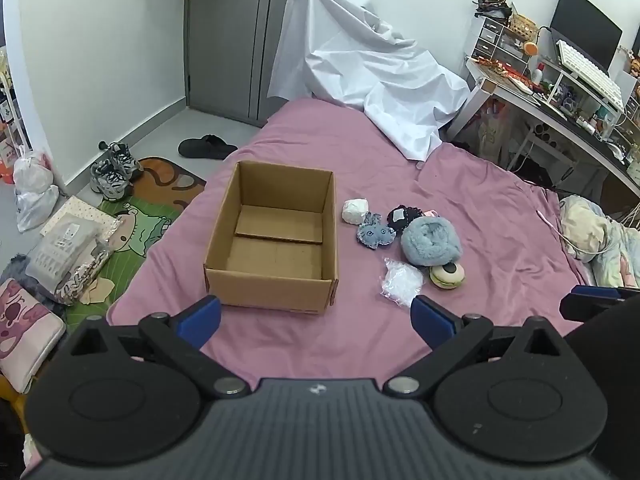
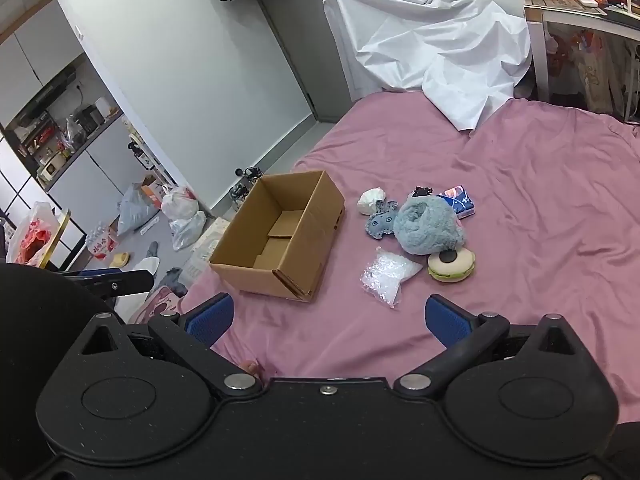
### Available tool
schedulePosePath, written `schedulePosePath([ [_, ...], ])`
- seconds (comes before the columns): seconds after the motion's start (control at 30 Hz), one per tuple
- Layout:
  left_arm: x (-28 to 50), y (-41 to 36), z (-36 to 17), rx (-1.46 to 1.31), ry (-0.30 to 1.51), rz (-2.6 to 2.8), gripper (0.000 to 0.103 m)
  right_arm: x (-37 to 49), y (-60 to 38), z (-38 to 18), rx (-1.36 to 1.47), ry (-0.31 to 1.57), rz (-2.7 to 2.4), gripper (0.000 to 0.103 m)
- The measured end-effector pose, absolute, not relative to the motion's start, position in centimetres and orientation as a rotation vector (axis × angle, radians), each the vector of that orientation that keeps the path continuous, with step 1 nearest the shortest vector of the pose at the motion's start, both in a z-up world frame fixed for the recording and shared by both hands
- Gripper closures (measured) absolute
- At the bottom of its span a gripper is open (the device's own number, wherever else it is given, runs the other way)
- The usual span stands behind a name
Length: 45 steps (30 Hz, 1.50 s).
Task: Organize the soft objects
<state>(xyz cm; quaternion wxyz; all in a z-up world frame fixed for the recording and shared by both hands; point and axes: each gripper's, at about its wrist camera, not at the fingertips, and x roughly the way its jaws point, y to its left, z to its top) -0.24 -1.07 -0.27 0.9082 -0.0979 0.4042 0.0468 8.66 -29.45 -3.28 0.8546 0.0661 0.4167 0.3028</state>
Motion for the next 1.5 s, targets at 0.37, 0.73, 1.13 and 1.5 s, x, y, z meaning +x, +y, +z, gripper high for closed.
schedulePosePath([
  [0.37, -0.32, -0.84, -0.46, -0.218, 0.842, 0.093, 0.003, 8.36, -29.52, -3.40, 0.129, 0.882, 0.615, 0.000],
  [0.73, -0.32, -0.93, -0.55, -0.214, 0.843, 0.097, 0.003, 8.28, -29.65, -3.33, 0.135, 0.880, 0.622, 0.000],
  [1.13, -0.29, -0.96, -0.58, -0.222, 0.847, 0.094, 0.003, 8.26, -29.54, -3.23, 0.120, 0.879, 0.615, 0.000],
  [1.5, -0.28, -1.09, -0.90, -0.221, 0.850, 0.092, 0.003, 8.49, -29.45, -3.04, 0.114, 0.881, 0.608, 0.000],
])
